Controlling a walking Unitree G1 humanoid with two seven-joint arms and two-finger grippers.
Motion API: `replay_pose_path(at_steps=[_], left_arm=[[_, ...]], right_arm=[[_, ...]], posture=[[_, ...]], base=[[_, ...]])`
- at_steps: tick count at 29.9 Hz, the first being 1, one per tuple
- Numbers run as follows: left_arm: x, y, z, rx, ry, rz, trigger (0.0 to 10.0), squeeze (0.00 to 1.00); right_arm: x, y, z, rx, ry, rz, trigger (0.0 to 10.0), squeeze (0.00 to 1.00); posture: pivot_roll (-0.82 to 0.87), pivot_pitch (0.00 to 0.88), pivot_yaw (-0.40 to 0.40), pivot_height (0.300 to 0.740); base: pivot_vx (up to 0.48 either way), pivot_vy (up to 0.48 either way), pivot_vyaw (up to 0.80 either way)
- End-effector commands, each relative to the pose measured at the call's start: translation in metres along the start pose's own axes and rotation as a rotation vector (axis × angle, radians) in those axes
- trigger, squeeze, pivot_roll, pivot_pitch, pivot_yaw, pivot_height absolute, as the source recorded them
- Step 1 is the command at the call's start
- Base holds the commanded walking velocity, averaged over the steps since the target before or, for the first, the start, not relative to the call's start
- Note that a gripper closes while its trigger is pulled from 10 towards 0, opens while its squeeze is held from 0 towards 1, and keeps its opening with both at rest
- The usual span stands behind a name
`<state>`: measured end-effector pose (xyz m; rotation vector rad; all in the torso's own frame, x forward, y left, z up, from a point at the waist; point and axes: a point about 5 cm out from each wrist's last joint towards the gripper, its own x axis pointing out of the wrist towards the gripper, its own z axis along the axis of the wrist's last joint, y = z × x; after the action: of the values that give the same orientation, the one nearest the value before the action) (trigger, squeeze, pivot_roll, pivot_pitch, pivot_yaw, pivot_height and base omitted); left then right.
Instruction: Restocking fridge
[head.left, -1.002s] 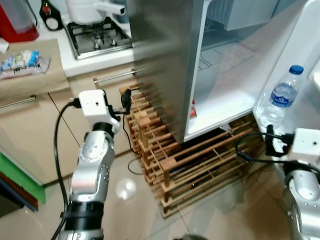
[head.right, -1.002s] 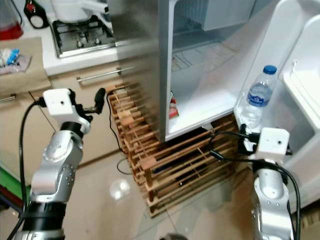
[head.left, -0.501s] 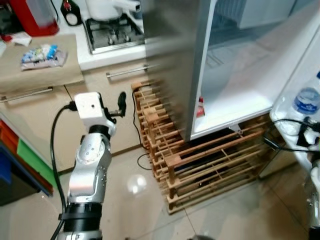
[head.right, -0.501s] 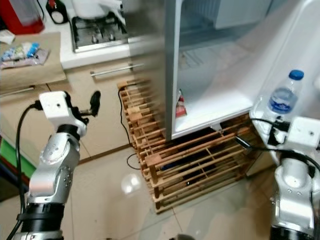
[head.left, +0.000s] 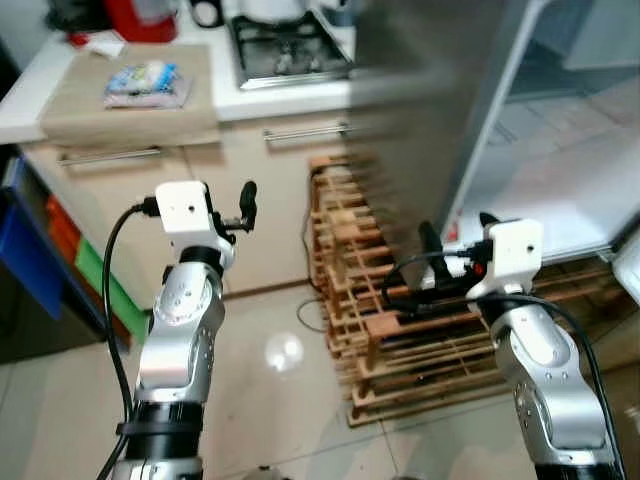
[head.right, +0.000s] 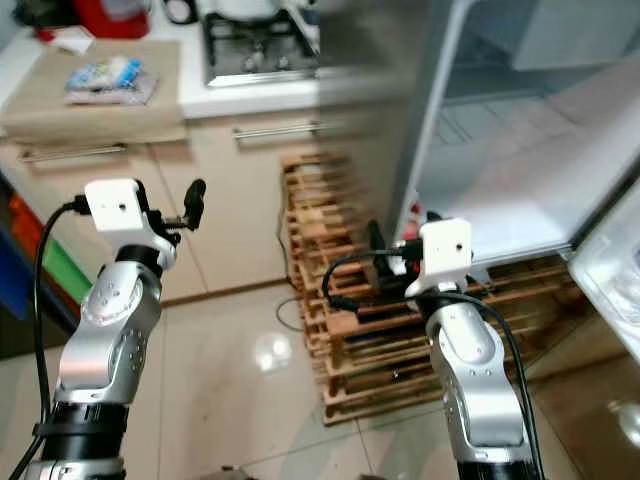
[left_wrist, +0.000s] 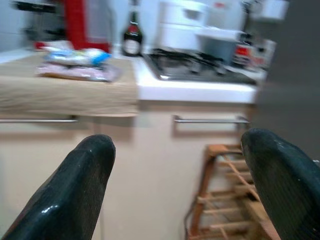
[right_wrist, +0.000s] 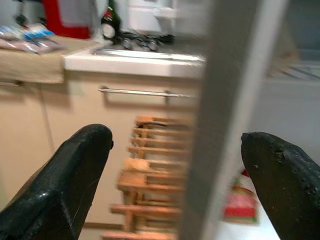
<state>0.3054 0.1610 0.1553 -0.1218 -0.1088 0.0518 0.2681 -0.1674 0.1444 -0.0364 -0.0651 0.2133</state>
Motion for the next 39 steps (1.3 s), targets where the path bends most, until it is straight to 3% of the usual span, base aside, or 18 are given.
replay_pose_path(at_steps=[1,5,7,12,15,24,32,39], left_arm=[[-0.002,0.005,0.003,-0.016,-0.011,0.034,10.0,0.00],[-0.007,0.010,-0.003,-0.018,0.019,0.057,10.0,0.00],[-0.007,0.010,0.000,0.049,0.006,0.053,10.0,0.00],[-0.004,0.012,0.001,0.070,0.008,0.049,10.0,0.00],[0.004,0.004,0.001,0.133,0.031,-0.013,10.0,0.00],[0.013,-0.007,0.014,0.092,-0.034,-0.056,10.0,0.00],[0.018,-0.014,0.015,0.078,-0.025,-0.080,10.0,0.00],[0.032,-0.020,0.025,0.070,-0.076,-0.135,10.0,0.00]], right_arm=[[-0.002,0.000,0.002,0.015,-0.001,0.009,10.0,0.00],[-0.001,0.003,0.002,0.033,0.002,0.030,10.0,0.00],[0.001,0.006,0.003,0.050,-0.001,0.039,10.0,0.00],[0.008,0.012,0.003,0.068,-0.015,0.050,10.0,0.00],[0.021,0.010,0.006,0.087,-0.032,0.009,10.0,0.00],[0.038,0.009,0.016,0.078,-0.097,-0.042,10.0,0.00],[0.038,0.009,0.011,0.060,-0.077,-0.053,10.0,0.00],[0.044,0.008,0.012,0.016,-0.089,-0.062,10.0,0.00]], posture=[[-0.13,0.000,0.034,0.740],[-0.12,0.000,0.026,0.740],[-0.11,0.000,0.017,0.740],[-0.09,0.000,0.012,0.740],[-0.08,0.000,0.014,0.740],[-0.09,0.000,0.038,0.740],[-0.09,0.000,0.030,0.740],[-0.11,0.000,-0.014,0.740]], base=[[0.000,0.000,0.76],[0.000,0.000,0.75],[0.000,0.469,0.73],[0.000,0.480,0.70],[0.000,0.000,0.00],[0.000,0.000,0.00],[0.000,0.000,0.32],[0.480,0.000,0.00]])
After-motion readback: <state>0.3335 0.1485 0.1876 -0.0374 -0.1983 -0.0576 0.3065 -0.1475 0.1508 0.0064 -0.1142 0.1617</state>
